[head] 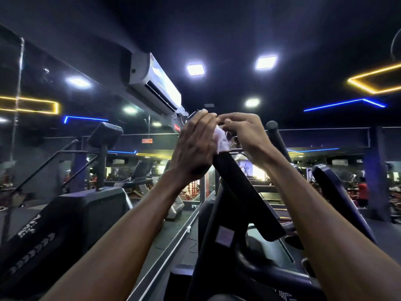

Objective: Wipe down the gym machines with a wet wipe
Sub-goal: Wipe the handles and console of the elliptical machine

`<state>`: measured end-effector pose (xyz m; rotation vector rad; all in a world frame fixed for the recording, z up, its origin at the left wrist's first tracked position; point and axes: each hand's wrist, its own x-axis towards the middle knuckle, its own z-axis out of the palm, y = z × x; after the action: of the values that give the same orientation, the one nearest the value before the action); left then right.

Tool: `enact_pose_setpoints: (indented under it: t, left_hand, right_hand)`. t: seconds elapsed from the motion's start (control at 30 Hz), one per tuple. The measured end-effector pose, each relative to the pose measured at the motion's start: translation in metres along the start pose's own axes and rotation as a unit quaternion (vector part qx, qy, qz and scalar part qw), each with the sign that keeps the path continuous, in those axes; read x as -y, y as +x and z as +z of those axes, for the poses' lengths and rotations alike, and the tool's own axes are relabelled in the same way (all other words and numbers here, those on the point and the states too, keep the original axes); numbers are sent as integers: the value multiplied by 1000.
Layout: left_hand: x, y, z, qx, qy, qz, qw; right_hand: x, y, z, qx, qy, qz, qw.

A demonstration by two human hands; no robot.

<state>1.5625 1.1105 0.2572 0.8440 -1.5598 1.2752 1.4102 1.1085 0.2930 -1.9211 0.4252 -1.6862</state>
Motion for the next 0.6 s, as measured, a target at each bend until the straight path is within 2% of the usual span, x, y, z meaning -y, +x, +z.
enact_pose_setpoints:
  t: [0.07,0.2,0.23,0.33,0.4,0.47,0.5,0.6]
  left_hand:
    - [1,3,-1,-1,9,-4,1000]
    - [15,7,5,4,36,85,996]
    - [24,10,8,-17,24,94,995]
    - [34,20,11,-70,-72,32,994]
    - [34,18,15,-96,-93,61,989]
    - [43,15,20,-92,-101,108,985]
    - [47,18,22,-89,-132,95,983]
    - [49,27,21,-93,-277,-37,955]
  right_hand:
    - [-1,-2,-4,-36,25,12,999]
    - [-10,4,2,-117,-38,29,992]
    - [-13,5,5,-129,-53,28,990]
    - [-18,6,16,-154,-105,19,982]
    - [-22,8,26,-168,-161,19,972]
    - [-22,9,37,-174,-223,20,959]
    - [-21,9,39,-174,-253,24,951]
    - [-13,2,43,-194,-313,29,929]
